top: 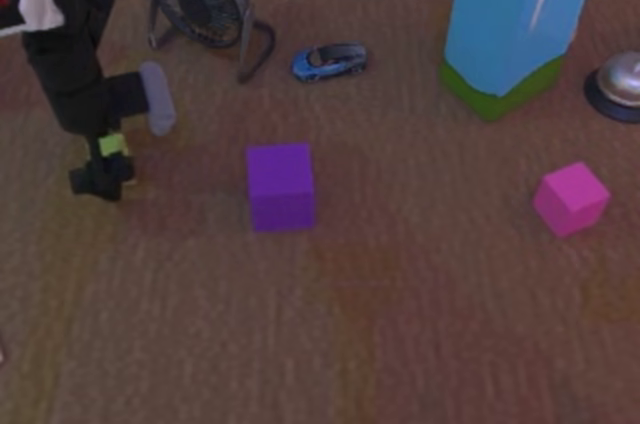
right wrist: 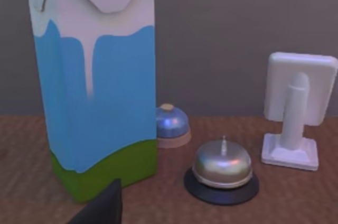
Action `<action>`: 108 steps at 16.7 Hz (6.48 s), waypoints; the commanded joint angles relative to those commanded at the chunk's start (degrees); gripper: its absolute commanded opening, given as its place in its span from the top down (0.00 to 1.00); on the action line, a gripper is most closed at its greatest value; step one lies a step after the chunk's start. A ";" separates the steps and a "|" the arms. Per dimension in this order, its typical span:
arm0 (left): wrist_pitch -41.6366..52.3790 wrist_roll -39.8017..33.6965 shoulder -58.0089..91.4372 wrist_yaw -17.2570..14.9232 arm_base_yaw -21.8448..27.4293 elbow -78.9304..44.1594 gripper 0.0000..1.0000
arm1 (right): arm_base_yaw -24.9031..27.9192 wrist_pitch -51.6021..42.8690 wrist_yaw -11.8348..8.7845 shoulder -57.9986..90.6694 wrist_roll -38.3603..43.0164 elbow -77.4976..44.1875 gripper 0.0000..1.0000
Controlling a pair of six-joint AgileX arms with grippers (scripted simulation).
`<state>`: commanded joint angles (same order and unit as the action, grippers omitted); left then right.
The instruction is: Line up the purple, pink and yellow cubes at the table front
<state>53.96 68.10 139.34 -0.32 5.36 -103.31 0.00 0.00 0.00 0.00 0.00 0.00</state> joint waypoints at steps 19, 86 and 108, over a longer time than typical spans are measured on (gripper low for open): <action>6.17 -0.66 -3.41 -0.37 0.01 -3.13 1.00 | 0.00 0.00 0.00 0.00 0.00 0.00 0.00; 1.74 -35.56 -8.01 -0.48 52.97 5.56 0.00 | 0.00 0.00 0.00 0.00 0.00 0.00 0.00; 3.31 -41.75 -32.77 0.68 40.49 15.53 0.00 | 2.14 -12.66 -0.11 21.26 -2.60 -19.50 0.00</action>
<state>57.27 26.35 106.57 0.36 45.85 -87.78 2.14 -12.66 -0.11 21.26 -2.60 -19.50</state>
